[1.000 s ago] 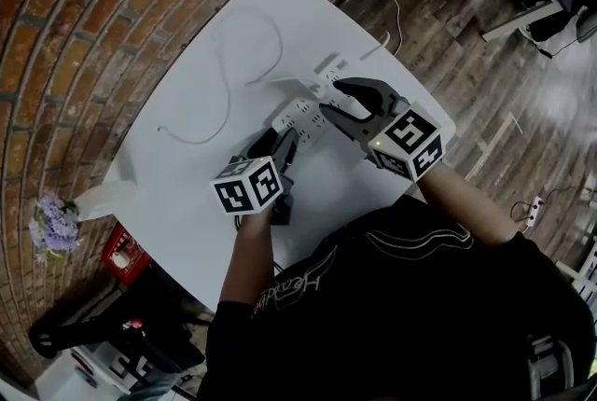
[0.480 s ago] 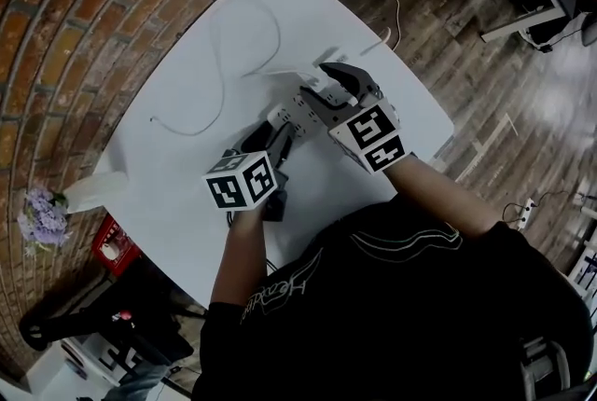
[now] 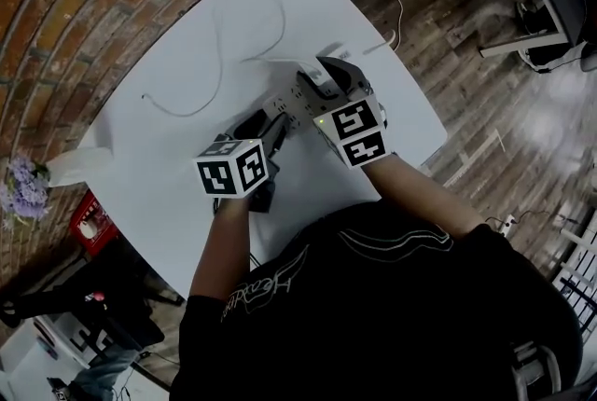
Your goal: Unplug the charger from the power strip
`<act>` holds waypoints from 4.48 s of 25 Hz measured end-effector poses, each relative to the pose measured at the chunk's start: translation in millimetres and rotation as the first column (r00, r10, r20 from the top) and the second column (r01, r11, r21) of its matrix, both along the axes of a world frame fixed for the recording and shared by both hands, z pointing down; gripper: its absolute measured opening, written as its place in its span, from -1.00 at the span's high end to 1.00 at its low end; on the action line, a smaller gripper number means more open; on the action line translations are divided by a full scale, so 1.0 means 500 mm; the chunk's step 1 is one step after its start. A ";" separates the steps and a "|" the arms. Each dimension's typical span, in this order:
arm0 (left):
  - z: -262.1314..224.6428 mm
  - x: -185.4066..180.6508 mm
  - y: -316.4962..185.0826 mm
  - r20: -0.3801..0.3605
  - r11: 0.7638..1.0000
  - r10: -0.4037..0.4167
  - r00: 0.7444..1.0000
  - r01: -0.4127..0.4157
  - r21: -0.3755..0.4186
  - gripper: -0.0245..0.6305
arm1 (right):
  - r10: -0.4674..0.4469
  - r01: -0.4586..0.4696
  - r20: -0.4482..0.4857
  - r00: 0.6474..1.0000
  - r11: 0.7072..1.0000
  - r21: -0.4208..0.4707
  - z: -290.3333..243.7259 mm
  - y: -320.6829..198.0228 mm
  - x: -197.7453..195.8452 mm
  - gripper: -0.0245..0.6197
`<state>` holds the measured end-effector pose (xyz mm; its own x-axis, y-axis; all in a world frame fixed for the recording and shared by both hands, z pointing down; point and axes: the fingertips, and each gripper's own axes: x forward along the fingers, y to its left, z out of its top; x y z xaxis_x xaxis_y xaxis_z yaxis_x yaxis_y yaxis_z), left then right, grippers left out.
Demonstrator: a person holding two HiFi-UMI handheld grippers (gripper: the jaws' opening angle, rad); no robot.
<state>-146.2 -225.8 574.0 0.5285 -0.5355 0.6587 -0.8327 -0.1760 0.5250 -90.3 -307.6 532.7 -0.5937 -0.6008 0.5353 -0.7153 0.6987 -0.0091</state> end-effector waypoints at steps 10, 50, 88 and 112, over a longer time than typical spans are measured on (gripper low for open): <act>0.001 -0.001 -0.002 0.010 1.000 -0.003 1.000 0.003 0.006 0.33 | 0.051 -0.051 0.010 0.999 0.998 -0.032 0.004 -0.004 0.000 0.56; -0.002 0.003 -0.001 0.017 1.000 -0.002 1.000 0.002 0.009 0.34 | 0.010 -0.001 0.080 0.997 0.993 -0.118 -0.001 -0.006 0.012 0.55; 0.001 0.002 0.001 0.015 1.000 -0.015 1.000 0.015 -0.001 0.33 | -0.015 0.023 0.057 0.998 0.989 -0.147 -0.009 -0.001 0.014 0.55; -0.008 0.006 -0.004 0.017 0.999 -0.031 0.999 0.031 0.013 0.34 | -0.004 0.016 0.171 0.985 0.998 -0.065 -0.149 -0.050 0.027 0.56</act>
